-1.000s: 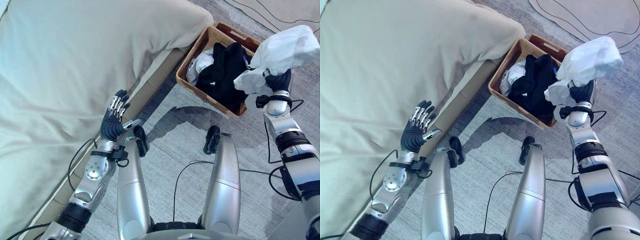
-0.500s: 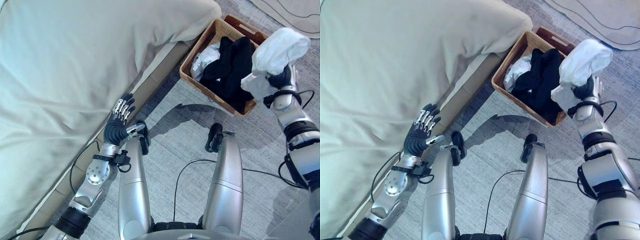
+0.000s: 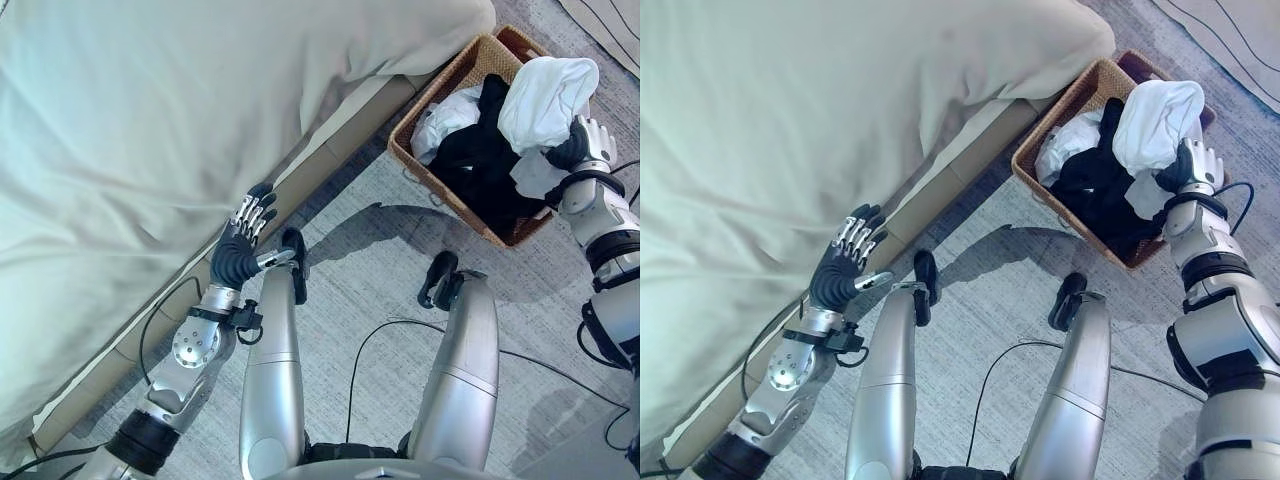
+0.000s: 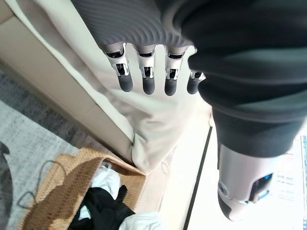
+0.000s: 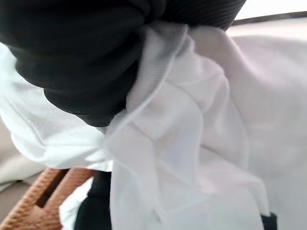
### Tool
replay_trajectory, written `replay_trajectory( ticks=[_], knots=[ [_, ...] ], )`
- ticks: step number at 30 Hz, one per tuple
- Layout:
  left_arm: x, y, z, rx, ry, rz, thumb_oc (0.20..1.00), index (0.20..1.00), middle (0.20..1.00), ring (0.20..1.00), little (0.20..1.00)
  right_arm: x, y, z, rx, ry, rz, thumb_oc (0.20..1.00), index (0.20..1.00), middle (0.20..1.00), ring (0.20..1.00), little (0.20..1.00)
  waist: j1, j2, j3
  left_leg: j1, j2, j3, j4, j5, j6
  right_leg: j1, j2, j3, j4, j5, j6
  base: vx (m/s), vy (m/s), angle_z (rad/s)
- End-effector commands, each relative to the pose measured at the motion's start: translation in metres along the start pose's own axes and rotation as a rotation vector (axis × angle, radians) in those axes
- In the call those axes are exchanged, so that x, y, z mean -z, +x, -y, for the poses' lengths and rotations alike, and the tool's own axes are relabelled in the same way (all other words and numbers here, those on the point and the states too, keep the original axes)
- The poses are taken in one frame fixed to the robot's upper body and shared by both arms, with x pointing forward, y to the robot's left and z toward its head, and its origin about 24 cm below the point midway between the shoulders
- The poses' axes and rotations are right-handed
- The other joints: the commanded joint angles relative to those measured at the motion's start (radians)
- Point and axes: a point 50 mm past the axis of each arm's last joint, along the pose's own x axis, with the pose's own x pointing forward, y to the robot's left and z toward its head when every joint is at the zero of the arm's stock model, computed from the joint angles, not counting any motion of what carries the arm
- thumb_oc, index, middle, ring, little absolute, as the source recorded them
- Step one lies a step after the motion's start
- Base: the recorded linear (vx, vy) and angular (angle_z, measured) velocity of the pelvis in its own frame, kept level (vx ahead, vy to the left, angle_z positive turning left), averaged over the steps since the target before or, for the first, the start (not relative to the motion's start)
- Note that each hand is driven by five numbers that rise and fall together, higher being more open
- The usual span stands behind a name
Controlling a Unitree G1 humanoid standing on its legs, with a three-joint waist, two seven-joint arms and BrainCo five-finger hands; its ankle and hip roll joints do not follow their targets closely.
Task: Pick up clothes into the bucket
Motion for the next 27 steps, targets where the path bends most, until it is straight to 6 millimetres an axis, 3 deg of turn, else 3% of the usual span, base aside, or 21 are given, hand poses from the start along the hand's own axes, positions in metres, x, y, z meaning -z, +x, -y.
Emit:
replay_trajectory(
  ticks=[1, 10, 16, 23, 25, 27],
  knots=[
    [-0.016, 0.0, 0.005, 0.004, -0.07, 0.107, 1.0, 1.0, 1.0, 1.0, 1.0, 0.011, 0.002, 0.014, 0.026, -0.068, -0.023, 1.0, 1.0, 1.0, 1.0, 1.0, -0.017, 0.024, -0.093, -0.016, -0.013, 0.025, 0.084, -0.101, 0.033, -0.001, 0.083, 0.02, -0.129, 0.088, 0.006, 0.01, 0.01, 0.05],
    [-0.015, 0.007, 0.003, -0.004, -0.071, 0.118, 1.0, 1.0, 1.0, 1.0, 1.0, 0.011, -0.001, 0.011, 0.027, 0.043, -0.01, 1.0, 1.0, 1.0, 1.0, 1.0, -0.032, -0.003, -0.096, 0.074, -0.011, 0.037, 0.0, -0.084, 0.031, 0.09, 0.082, 0.0, -0.217, 0.122, 0.022, 0.0, 0.0, 0.0],
    [-0.01, 0.008, -0.002, -0.016, -0.061, 0.101, 1.0, 1.0, 1.0, 1.0, 1.0, 0.016, -0.01, -0.002, 0.001, 0.121, -0.009, 1.0, 1.0, 1.0, 1.0, 1.0, -0.035, -0.021, -0.092, 0.175, -0.01, 0.037, -0.106, -0.044, 0.022, 0.206, 0.082, -0.036, -0.321, 0.161, 0.034, -0.01, -0.011, 0.06],
    [-0.006, 0.013, -0.011, -0.054, -0.039, 0.099, 1.0, 1.0, 1.0, 1.0, 1.0, 0.02, -0.037, -0.032, 0.021, 0.431, -0.012, 1.0, 1.0, 1.0, 1.0, 1.0, -0.054, -0.053, -0.097, 0.382, -0.022, 0.046, -0.322, 0.058, 0.023, 0.447, 0.082, -0.1, -0.565, 0.276, 0.052, 0.0, 0.01, 0.04],
    [-0.001, 0.011, -0.019, -0.085, -0.017, 0.076, 1.0, 1.0, 1.0, 1.0, 1.0, 0.026, -0.06, -0.05, 0.01, 0.579, -0.031, 1.0, 1.0, 1.0, 1.0, 1.0, -0.067, -0.064, -0.105, 0.483, -0.023, 0.046, -0.392, 0.076, 0.02, 0.567, 0.077, -0.132, -0.652, 0.3, 0.063, 0.11, 0.004, 0.03],
    [0.006, 0.008, -0.022, -0.106, -0.04, 0.048, 1.0, 1.0, 1.0, 1.0, 1.0, 0.029, -0.077, -0.064, -0.025, 0.609, -0.033, 1.0, 1.0, 1.0, 1.0, 1.0, -0.074, -0.074, -0.115, 0.551, -0.02, 0.046, -0.434, 0.082, 0.017, 0.649, 0.072, -0.155, -0.708, 0.319, 0.073, 0.12, 0.007, 0.08]
  ],
)
